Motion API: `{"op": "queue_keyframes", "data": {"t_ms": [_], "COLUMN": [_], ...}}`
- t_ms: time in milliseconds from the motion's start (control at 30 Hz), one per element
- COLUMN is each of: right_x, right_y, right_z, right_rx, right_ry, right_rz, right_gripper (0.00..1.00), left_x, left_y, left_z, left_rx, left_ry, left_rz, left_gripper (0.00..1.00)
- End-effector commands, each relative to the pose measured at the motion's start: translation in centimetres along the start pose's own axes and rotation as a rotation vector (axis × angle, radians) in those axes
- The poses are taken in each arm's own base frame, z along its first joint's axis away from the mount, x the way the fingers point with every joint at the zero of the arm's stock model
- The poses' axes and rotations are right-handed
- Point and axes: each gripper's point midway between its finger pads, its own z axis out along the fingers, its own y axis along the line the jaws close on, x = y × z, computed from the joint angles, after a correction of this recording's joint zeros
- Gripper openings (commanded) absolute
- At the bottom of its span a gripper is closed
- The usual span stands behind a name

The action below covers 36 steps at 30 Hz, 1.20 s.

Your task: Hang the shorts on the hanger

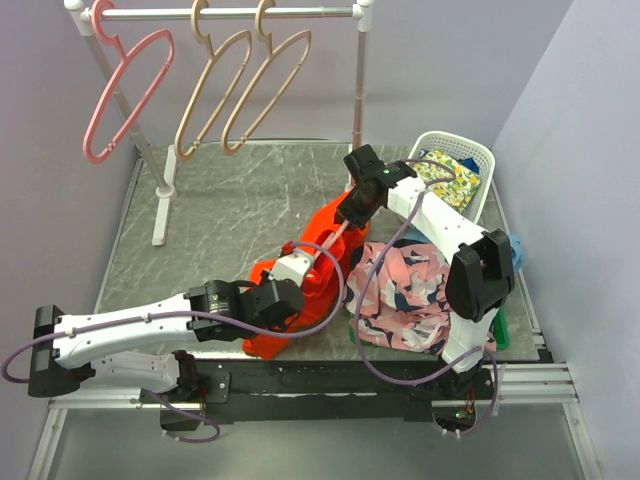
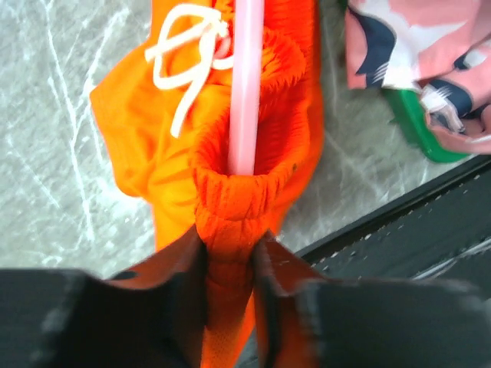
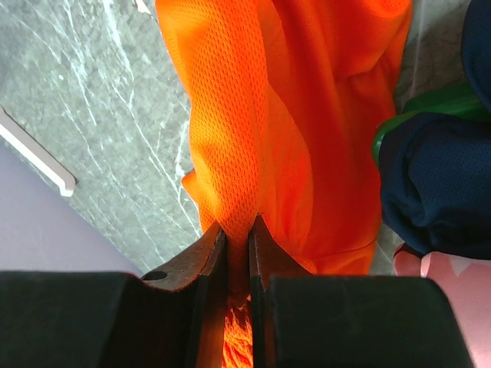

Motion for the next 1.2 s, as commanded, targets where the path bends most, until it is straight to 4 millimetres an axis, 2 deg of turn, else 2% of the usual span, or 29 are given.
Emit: {"op": "queue_keyframes", "data": {"t_ms": [0, 100, 133, 167, 233, 267, 300, 367, 567, 600, 667, 700, 767, 800, 833, 900, 967, 1000, 1033, 1067, 1100, 1167], "right_x": [-0.1, -0.2, -0.6, -0.7, -0.4, -0.5, -0.4, -0.9, -2.4, -2.8, -3.3, -3.6, -3.7, -3.7, -3.9, -4.1, -4.0, -4.1, -4.1, -4.1, -4.1, -4.1], "right_y": [1.1, 1.5, 1.7, 1.9, 2.7, 3.3, 3.5, 3.8, 4.7, 4.7, 4.6, 4.4, 4.5, 3.8, 4.0, 2.6, 2.0, 1.6, 1.3, 1.0, 0.8, 0.5], "right_z": [-2.6, -3.3, -3.9, -4.3, -5.6, -6.3, -6.9, -8.8, -14.4, -16.1, -18.0, -20.0, -22.6, -24.7, -26.2, -28.3, -30.1, -30.1, -30.0, -30.1, -30.0, -29.5], "right_rx": [-0.073, -0.093, -0.104, -0.115, -0.174, -0.209, -0.224, -0.252, -0.335, -0.356, -0.378, -0.411, -0.476, -0.51, -0.559, -0.598, -0.646, -0.636, -0.624, -0.617, -0.609, -0.584], "right_ry": [-0.005, -0.017, -0.039, -0.051, -0.067, -0.086, -0.102, -0.154, -0.287, -0.328, -0.381, -0.427, -0.479, -0.527, -0.569, -0.643, -0.687, -0.7, -0.699, -0.704, -0.705, -0.7], "right_rz": [0.009, -0.02, -0.046, -0.065, -0.136, -0.153, -0.17, -0.204, -0.262, -0.264, -0.26, -0.265, -0.275, -0.283, -0.285, -0.271, -0.27, -0.268, -0.271, -0.28, -0.283, -0.291], "right_gripper": [0.0, 0.0, 0.03, 0.12, 0.41, 0.7, 0.83, 1.0, 1.0, 1.0, 1.0, 1.0, 1.0, 1.0, 0.99, 0.99, 1.0, 0.99, 0.99, 0.99, 0.99, 0.99], "left_x": [-1.8, -1.8, -2.2, -3.0, -3.8, -4.4, -4.6, -5.0, -6.2, -6.2, -7.1, -6.9, -8.1, -8.5, -9.4, -10.5, -12.1, -13.9, -13.4, -13.9, -15.1, -15.4], "left_y": [-1.0, -0.7, -0.5, -0.5, -0.4, -0.4, -0.5, -0.4, 0.4, 0.5, 0.8, 1.1, 1.2, 1.4, 1.7, 2.2, 3.0, 3.3, 3.6, 3.9, 4.3, 5.1], "left_z": [0.8, 0.9, 0.7, 0.0, -0.7, -1.3, -1.5, -2.0, -3.6, -3.9, -4.9, -5.1, -6.1, -6.5, -7.5, -8.5, -10.1, -11.8, -11.2, -11.6, -12.8, -12.7], "left_rx": [0.021, 0.009, 0.002, 0.021, 0.041, 0.062, 0.075, 0.092, 0.101, 0.107, 0.112, 0.101, 0.101, 0.091, 0.085, 0.073, 0.042, 0.051, -0.004, -0.026, -0.032, -0.118], "left_ry": [-0.097, -0.116, -0.136, -0.173, -0.21, -0.242, -0.252, -0.267, -0.317, -0.314, -0.328, -0.314, -0.325, -0.326, -0.329, -0.337, -0.343, -0.373, -0.328, -0.326, -0.346, -0.324], "left_rz": [-0.002, -0.001, -0.01, -0.041, -0.068, -0.088, -0.096, -0.103, -0.149, -0.151, -0.176, -0.165, -0.181, -0.183, -0.198, -0.206, -0.227, -0.261, -0.23, -0.238, -0.262, -0.246], "left_gripper": [0.02, 0.01, 0.01, 0.01, 0.01, 0.01, 0.01, 0.01, 0.01, 0.01, 0.01, 0.01, 0.01, 0.01, 0.01, 0.01, 0.01, 0.01, 0.01, 0.01, 0.01, 0.01]}}
